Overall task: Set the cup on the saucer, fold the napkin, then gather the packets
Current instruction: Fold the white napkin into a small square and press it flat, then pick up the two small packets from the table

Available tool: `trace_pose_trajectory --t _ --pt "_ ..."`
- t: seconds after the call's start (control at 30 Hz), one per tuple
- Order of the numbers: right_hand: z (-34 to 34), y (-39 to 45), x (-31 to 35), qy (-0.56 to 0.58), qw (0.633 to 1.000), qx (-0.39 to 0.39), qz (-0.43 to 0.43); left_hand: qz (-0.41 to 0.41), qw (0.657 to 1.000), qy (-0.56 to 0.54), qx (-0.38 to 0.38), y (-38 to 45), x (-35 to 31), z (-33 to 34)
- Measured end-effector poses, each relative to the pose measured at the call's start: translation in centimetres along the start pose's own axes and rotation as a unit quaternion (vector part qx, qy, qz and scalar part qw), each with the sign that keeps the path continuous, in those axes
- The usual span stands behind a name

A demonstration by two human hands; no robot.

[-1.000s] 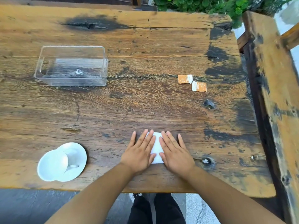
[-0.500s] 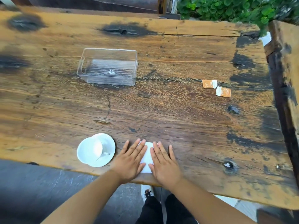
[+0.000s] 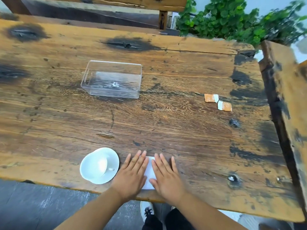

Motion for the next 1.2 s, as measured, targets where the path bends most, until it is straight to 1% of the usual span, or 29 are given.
trace_pose_trajectory --t 0.1,0.17,0.23,0.3,0.37,0.47,0.53,0.6,0.67,0.77,0.83,0.9,0.97,1.03,1.1,1.13,1.17,1.2 --pt "-2.8 0.4 -3.2 0.094 0.991 -0.087 0.024 -0.026 0.995 -0.07 -0.062 2.6 -1.4 -3.1" --pt "-5.2 0.9 -7.8 0.16 0.974 -0.14 0.077 -0.034 0.985 -0.139 -0.096 5.9 -2.4 -5.5" --pt "-7.8 1.5 -14.1 0.19 0.955 -0.174 0.148 -0.057 0.967 -0.227 -0.099 10.8 -3.5 -7.7" --pt "-9.8 2.5 -20.6 0.195 0.943 -0.17 0.21 -0.086 0.951 -0.286 -0.082 16.3 -4.3 -9.3" --pt "-11.2 3.7 -26.4 0.195 0.936 -0.146 0.255 -0.112 0.942 -0.312 -0.055 21.8 -5.1 -10.7" --pt "-12.5 6.2 -32.6 0.171 0.938 -0.114 0.28 -0.139 0.937 -0.321 -0.019 29.1 -6.3 -12.3" --pt "-12.7 8.2 -35.2 0.154 0.947 -0.087 0.269 -0.148 0.937 -0.317 -0.012 33.1 -7.2 -12.7" --pt "-12.5 9.9 -36.8 0.14 0.956 -0.062 0.249 -0.139 0.951 -0.277 -0.007 36.5 -8.2 -12.8" --pt "-11.9 11.1 -37.5 0.125 0.965 -0.049 0.227 -0.128 0.965 -0.229 -0.018 39.2 -8.9 -12.5" --pt "-11.1 12.0 -37.8 0.1 0.967 -0.061 0.226 -0.093 0.982 -0.161 -0.036 42.3 -9.6 -11.9" --pt "-11.1 12.1 -37.8 0.103 0.96 -0.077 0.25 -0.067 0.993 -0.091 -0.039 43.6 -9.9 -11.3" --pt "-11.2 12.1 -37.9 0.136 0.946 -0.078 0.284 -0.049 0.998 -0.028 -0.032 44.5 -10.3 -10.9" --pt "-11.3 11.8 -37.9 0.188 0.927 -0.068 0.319 -0.043 0.999 -0.013 -0.013 45.1 -10.6 -10.6" --pt "-11.5 11.2 -37.8 0.221 0.907 -0.062 0.354 -0.05 0.998 -0.038 0.023 45.4 -10.5 -10.3" --pt "-11.7 10.5 -37.3 0.26 0.884 -0.071 0.383 -0.073 0.991 -0.105 0.048 44.7 -9.6 -10.1" --pt "-11.8 10.3 -36.9 0.291 0.868 -0.083 0.395 -0.092 0.982 -0.16 0.047 43.9 -8.8 -10.1" --pt "-11.9 10.2 -36.2 0.331 0.847 -0.101 0.403 -0.109 0.965 -0.233 0.047 42.7 -8.0 -10.2" --pt "-12.2 10.2 -35.2 0.378 0.822 -0.122 0.409 -0.124 0.942 -0.309 0.047 41.4 -7.0 -10.5"
Point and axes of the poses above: each hand's wrist, its own y-axis towards the middle knuckle, its own z-axis out of the palm, x = y × z, the point moved 1 cm from there along y, towards the middle knuckle, and after that the axes turned 6 degrees about y, right-handed, at the moved point
